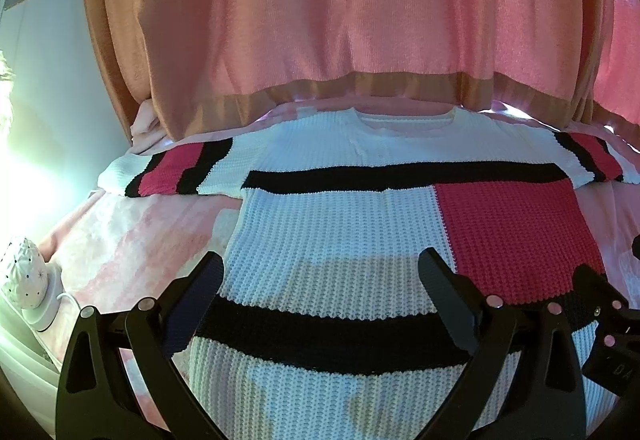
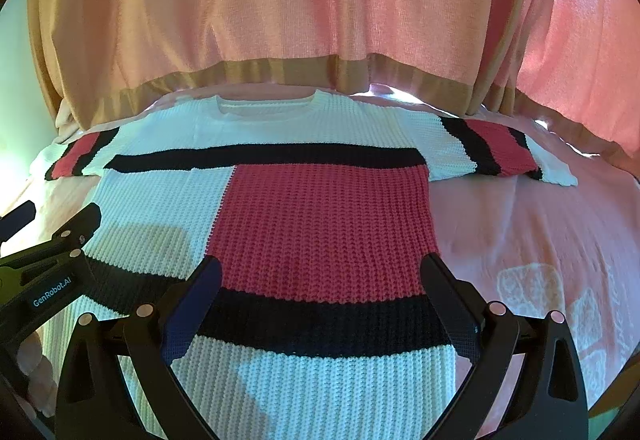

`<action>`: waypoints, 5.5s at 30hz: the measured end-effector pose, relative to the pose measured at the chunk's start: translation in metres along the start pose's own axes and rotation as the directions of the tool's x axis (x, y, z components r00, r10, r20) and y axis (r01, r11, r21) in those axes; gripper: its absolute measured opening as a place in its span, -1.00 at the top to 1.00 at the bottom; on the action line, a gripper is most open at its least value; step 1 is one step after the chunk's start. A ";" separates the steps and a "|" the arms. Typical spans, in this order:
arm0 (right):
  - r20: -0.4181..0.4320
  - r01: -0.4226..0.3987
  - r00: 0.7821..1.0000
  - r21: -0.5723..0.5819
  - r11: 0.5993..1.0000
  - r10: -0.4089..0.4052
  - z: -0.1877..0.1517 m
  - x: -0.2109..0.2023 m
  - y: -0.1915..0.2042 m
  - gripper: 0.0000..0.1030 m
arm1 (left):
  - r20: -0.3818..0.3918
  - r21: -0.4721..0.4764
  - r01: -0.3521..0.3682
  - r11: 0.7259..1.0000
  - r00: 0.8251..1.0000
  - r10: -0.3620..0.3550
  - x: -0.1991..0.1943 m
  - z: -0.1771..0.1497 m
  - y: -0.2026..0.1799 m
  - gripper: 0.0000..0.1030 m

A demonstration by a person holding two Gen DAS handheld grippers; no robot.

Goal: Fold small clothes

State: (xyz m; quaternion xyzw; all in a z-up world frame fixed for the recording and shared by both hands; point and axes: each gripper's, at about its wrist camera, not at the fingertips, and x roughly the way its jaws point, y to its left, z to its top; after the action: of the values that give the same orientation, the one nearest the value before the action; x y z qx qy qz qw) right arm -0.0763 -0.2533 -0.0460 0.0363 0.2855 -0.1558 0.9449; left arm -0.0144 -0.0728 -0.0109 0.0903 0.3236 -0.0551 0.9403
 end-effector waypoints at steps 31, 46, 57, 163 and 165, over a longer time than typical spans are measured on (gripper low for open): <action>-0.004 -0.002 1.000 -0.003 1.000 0.002 0.000 0.001 0.000 -0.90 | 0.007 0.002 -0.003 1.000 1.000 0.003 0.000 -0.002 0.000 -0.86; 0.053 0.074 0.996 0.053 0.996 -0.077 0.070 -0.003 -0.078 -0.90 | 0.058 0.060 0.050 0.997 0.997 -0.054 -0.015 0.036 -0.008 -0.91; -0.124 0.428 0.903 0.328 0.842 -0.411 0.113 0.119 -0.341 -0.67 | 0.016 0.069 0.036 0.997 0.999 -0.037 0.062 0.083 -0.019 -0.91; -0.260 -0.128 0.954 0.086 0.988 0.147 0.111 0.196 -0.097 1.00 | -0.288 -0.229 0.152 0.961 0.933 -0.216 0.221 0.088 0.026 0.82; -0.230 -0.089 0.967 0.079 0.993 0.105 0.127 0.183 -0.095 1.00 | -0.288 -0.229 0.152 0.962 0.933 -0.216 0.221 0.088 0.026 0.82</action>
State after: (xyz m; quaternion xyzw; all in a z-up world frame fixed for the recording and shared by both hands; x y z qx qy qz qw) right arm 0.1052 -0.4138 -0.0389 0.1006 0.3873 -0.1135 0.9094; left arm 0.2163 -0.0751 -0.0761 -0.0293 0.4783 -0.0950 0.8725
